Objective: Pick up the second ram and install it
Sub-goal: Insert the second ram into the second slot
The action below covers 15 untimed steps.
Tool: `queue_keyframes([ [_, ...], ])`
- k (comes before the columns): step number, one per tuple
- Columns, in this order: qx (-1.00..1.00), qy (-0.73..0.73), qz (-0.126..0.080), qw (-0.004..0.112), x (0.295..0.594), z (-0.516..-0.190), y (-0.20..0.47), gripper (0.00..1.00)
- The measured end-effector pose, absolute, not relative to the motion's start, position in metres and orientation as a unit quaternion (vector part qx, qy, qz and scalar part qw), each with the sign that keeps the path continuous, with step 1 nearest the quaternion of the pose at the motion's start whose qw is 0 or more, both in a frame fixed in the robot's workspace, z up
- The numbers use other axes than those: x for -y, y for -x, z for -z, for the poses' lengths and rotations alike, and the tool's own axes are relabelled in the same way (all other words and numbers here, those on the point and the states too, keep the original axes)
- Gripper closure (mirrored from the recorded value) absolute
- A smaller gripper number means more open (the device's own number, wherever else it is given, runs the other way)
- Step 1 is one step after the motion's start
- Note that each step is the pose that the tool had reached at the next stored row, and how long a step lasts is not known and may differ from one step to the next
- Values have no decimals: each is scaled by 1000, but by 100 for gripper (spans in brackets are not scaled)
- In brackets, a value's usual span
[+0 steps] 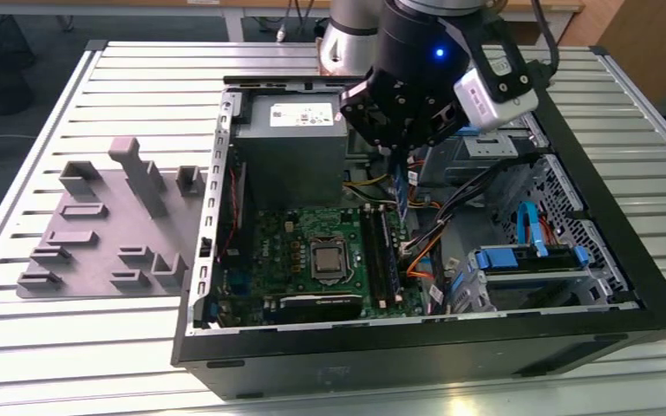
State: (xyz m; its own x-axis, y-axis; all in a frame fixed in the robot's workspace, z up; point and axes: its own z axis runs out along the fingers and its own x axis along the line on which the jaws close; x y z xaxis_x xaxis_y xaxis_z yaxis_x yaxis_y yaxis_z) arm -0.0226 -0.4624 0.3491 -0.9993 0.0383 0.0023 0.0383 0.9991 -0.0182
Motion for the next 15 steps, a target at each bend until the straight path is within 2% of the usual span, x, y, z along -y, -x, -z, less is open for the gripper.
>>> queue_keyframes([
  [15, 1000, 16, -9, 1, 462, -341, 22, 86],
])
